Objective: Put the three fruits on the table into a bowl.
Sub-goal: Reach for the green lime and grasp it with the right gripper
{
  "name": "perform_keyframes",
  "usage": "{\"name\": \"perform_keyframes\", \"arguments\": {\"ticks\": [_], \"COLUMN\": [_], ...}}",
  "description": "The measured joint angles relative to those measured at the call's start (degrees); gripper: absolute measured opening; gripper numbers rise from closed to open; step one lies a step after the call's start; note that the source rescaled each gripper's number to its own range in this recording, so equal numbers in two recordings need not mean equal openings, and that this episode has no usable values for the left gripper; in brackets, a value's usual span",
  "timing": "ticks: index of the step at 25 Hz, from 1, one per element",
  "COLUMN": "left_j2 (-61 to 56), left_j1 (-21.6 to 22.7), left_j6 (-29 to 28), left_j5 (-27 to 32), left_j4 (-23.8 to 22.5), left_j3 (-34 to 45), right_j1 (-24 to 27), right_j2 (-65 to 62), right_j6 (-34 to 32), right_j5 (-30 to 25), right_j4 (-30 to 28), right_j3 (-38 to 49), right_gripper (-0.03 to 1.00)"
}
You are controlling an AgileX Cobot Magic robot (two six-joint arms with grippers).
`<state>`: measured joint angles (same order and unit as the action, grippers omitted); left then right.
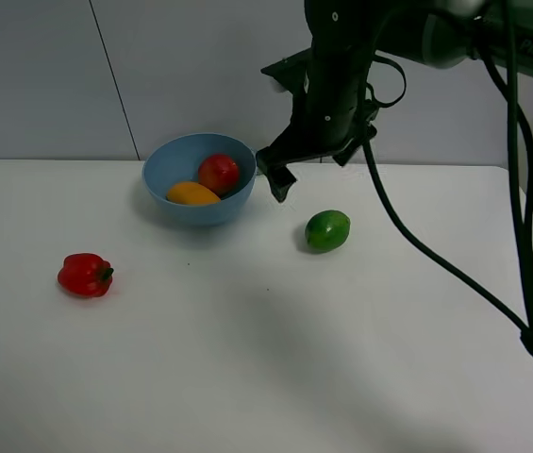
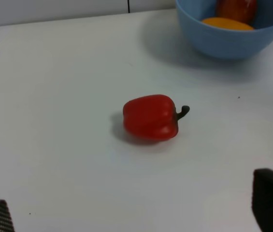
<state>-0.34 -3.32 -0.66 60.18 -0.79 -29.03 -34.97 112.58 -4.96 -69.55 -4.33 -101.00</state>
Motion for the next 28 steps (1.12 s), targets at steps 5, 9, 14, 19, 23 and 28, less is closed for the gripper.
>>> {"name": "perform_keyframes", "arguments": {"ticks": [5,9,14,19,23,28], "left_j2": [0.00,0.00,0.00,0.00,0.00,0.00], "left_j1": [0.00,0.00,0.00,0.00,0.00,0.00], "left_j6": [0.00,0.00,0.00,0.00,0.00,0.00], "left_j5": [0.00,0.00,0.00,0.00,0.00,0.00], "left_j4": [0.00,0.00,0.00,0.00,0.00,0.00], "left_j3": [0.00,0.00,0.00,0.00,0.00,0.00], "right_j1": [2.89,5.12,7.68,9.65,11.01,11.30], "right_j2": [-0.16,-0.16,-0.16,-0.16,-0.08,1.94], "right_j6": [-1.70,-4.49,-12.15,-22.69,-27.81,-31.19], "right_j5": [-0.18,-0.37,-0.56,3.38,5.00,5.13], "right_j4": [0.85,1.05,3.30,4.33,3.01,1.70], "right_j3": [4.47,7.42,9.57,9.68,9.68,9.68], "right_gripper": [1.00,1.00,1.00,0.97,0.93,0.91]}}
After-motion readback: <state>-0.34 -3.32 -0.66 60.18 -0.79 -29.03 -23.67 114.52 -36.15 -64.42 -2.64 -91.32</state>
